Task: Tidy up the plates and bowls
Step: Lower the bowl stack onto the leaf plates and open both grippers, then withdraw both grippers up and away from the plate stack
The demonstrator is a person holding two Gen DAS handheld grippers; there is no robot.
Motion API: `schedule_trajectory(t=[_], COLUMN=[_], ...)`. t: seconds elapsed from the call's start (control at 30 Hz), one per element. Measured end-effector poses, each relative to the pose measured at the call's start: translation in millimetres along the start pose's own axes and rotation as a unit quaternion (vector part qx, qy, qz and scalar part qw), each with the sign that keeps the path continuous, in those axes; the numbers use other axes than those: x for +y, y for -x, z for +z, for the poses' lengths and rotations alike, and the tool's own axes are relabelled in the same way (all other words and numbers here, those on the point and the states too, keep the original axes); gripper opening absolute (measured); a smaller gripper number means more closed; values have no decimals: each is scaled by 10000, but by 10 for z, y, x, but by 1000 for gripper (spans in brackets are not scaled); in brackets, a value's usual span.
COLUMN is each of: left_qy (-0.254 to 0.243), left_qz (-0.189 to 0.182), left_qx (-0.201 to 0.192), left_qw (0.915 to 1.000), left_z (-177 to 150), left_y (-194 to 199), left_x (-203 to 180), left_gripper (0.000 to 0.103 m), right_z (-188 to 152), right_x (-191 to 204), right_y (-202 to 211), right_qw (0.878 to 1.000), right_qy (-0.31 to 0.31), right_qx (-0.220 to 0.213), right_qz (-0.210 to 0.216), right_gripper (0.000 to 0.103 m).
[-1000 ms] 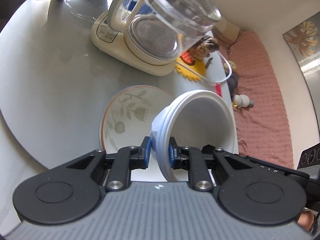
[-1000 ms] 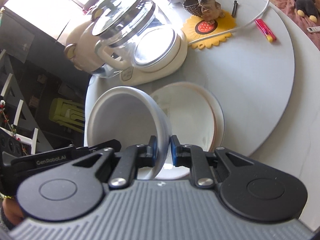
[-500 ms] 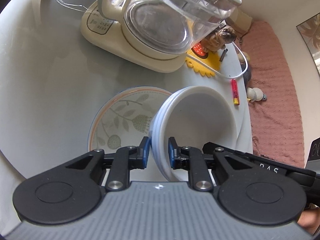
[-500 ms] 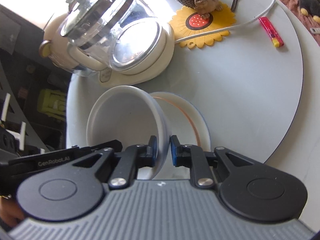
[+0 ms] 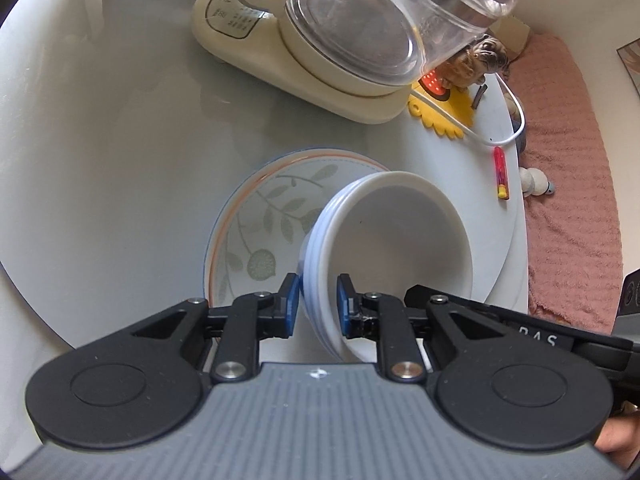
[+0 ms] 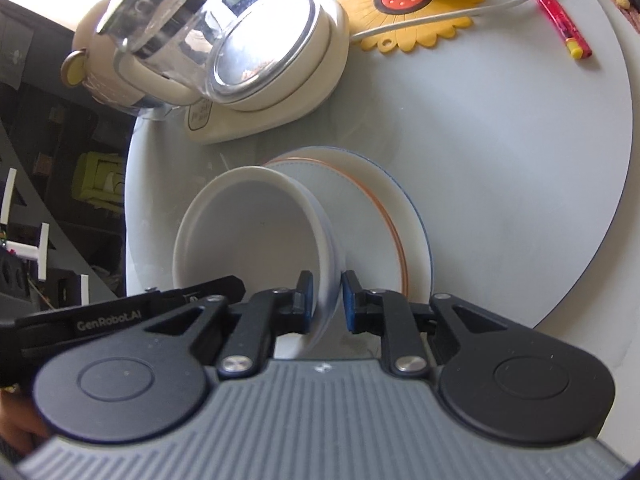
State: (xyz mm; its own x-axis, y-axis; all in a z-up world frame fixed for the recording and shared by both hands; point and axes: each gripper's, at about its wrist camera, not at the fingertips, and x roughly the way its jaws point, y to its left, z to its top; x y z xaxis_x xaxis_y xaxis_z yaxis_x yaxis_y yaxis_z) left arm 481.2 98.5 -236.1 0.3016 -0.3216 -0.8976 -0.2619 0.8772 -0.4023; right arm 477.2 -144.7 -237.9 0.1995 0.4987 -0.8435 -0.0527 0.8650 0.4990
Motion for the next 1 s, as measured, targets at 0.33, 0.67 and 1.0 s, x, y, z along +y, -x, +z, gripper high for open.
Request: schedule_trajectory(t=[0.33,0.67,1.0], left_qy=[-106,-299,-963], left_qz=[103,356,381], left_qx=[98,-298,-1185], left_qw=[9998,9985,9875], left_z=[-23,-164,-473], left_y=[104,505,1355], left_x=[-19,-141,-569], left_gripper=[26,28,28], right_z=[10,-56,-343], right_x=[-18,160,346], right_y=[19,320,984], right_qw=[9998,9974,9884], right_qy=[81,624,955], right_qx=[80,-345,-1174], right_qz=[-149,-117,-135], right_gripper=[20,35,35])
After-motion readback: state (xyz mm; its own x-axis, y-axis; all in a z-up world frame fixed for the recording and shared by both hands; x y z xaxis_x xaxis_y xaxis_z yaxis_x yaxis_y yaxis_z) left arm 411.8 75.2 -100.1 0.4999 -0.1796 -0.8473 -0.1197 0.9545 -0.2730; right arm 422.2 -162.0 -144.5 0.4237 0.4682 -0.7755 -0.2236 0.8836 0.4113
